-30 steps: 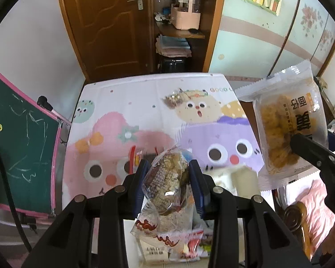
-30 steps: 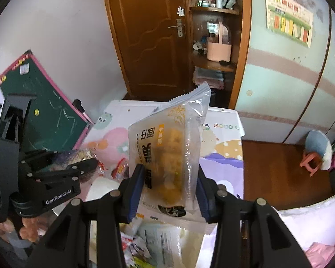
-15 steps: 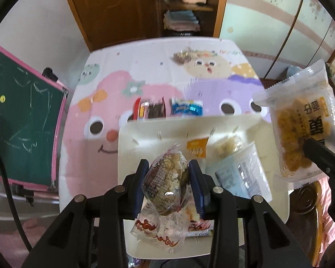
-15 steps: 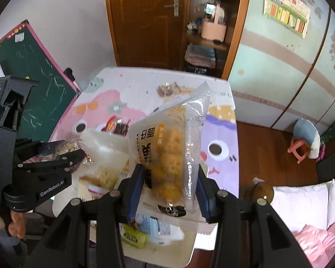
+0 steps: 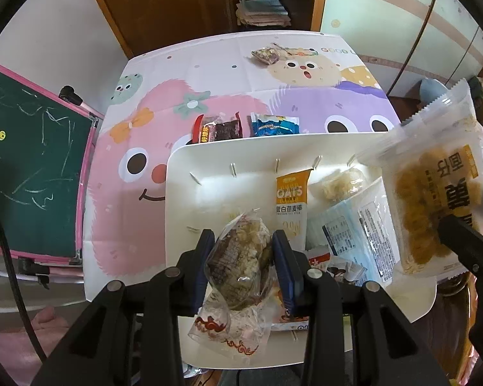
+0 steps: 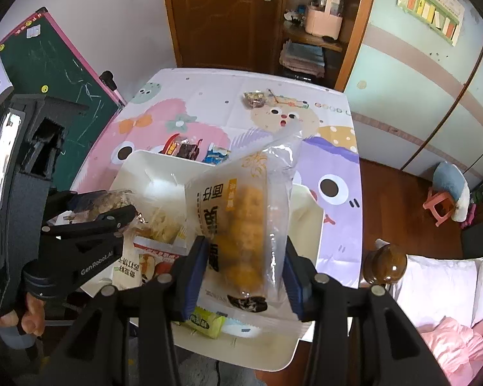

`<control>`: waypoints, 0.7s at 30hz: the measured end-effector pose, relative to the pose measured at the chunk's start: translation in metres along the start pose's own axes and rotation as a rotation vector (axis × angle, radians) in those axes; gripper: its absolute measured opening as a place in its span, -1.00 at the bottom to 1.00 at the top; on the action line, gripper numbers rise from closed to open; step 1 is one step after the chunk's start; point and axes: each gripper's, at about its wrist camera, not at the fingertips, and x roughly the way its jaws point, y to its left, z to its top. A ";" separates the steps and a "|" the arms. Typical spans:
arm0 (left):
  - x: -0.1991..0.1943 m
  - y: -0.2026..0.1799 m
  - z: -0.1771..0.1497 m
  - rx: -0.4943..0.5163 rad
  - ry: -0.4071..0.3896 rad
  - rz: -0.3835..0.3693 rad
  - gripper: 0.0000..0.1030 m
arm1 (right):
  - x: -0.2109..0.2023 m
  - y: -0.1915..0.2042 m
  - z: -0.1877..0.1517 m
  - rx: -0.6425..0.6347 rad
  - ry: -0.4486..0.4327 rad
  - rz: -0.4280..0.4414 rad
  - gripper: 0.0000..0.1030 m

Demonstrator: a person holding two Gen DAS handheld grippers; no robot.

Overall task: Organize snacks
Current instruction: 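Open both grippers to drop the granola bag and yellow pack into the tray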

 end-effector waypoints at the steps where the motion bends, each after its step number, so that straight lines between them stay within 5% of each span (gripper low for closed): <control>1: 0.000 0.000 0.000 0.001 0.001 -0.001 -0.31 | 0.001 0.001 0.000 -0.003 0.004 -0.001 -0.12; 5: -0.001 0.001 0.000 0.004 0.002 0.005 -0.29 | 0.003 0.004 0.000 -0.009 0.024 0.003 -0.12; 7: -0.003 -0.001 0.000 0.014 -0.008 0.013 -0.01 | 0.000 0.006 0.001 -0.010 0.011 0.001 -0.11; 9: -0.009 -0.001 0.000 0.018 -0.030 0.034 0.68 | -0.003 0.008 0.003 -0.018 -0.008 -0.025 -0.09; 12: -0.016 -0.001 0.000 0.031 -0.063 0.046 0.70 | -0.009 0.009 0.004 -0.026 -0.034 -0.071 0.11; 21: -0.024 0.004 0.000 0.023 -0.063 0.047 0.70 | -0.016 0.007 0.009 -0.008 -0.053 -0.070 0.14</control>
